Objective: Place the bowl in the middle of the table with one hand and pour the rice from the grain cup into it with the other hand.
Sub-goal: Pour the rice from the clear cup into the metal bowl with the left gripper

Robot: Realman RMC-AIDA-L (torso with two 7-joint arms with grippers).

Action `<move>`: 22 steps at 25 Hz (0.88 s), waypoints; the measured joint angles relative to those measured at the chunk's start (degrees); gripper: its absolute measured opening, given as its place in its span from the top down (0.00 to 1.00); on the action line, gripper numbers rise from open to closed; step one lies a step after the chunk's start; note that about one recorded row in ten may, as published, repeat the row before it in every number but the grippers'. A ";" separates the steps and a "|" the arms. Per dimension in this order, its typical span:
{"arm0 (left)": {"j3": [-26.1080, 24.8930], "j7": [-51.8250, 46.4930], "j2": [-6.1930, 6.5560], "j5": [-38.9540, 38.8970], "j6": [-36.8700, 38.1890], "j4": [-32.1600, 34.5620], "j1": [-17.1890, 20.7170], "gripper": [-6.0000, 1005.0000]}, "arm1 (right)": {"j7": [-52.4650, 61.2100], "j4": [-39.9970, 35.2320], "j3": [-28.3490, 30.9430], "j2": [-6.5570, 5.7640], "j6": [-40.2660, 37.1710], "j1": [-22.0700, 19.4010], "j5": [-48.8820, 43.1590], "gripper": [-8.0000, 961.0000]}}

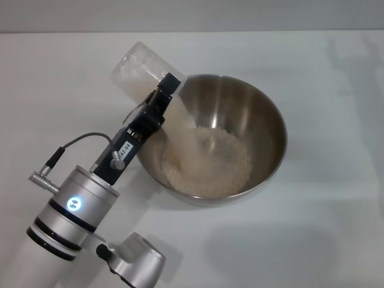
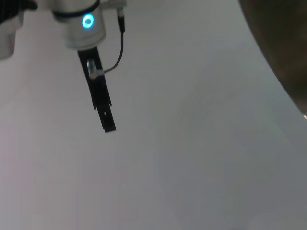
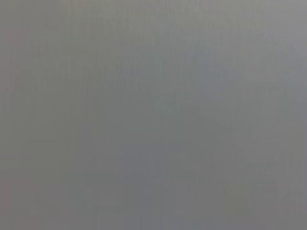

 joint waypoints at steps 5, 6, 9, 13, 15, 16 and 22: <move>-0.92 1.93 0.06 0.61 1.25 0.34 -0.16 0.97 | 0.00 -0.01 0.08 -0.11 0.08 0.12 -0.04 0.16; -0.80 1.88 0.07 0.65 1.26 0.31 -0.17 0.97 | 0.00 0.03 0.08 -0.12 0.11 0.17 -0.05 0.16; 2.39 1.53 0.00 1.31 0.09 0.15 -0.05 0.97 | 0.00 0.26 0.08 -0.16 0.05 0.45 -0.08 0.16; -0.09 1.28 0.06 1.10 -0.09 0.40 -0.07 0.97 | 0.00 0.48 0.07 -0.18 -0.10 0.67 -0.09 0.16; 0.80 1.02 0.03 1.71 -0.69 0.49 0.25 0.97 | 0.00 0.64 0.06 -0.17 -0.11 0.84 -0.09 0.16; 1.35 0.91 0.04 1.79 -0.87 0.50 0.30 0.97 | 0.00 0.68 0.06 -0.18 -0.09 0.93 -0.09 0.16; -0.42 -0.55 0.01 2.06 -1.64 0.90 0.42 0.97 | 0.00 0.88 0.06 -0.17 -0.10 1.33 -0.09 0.16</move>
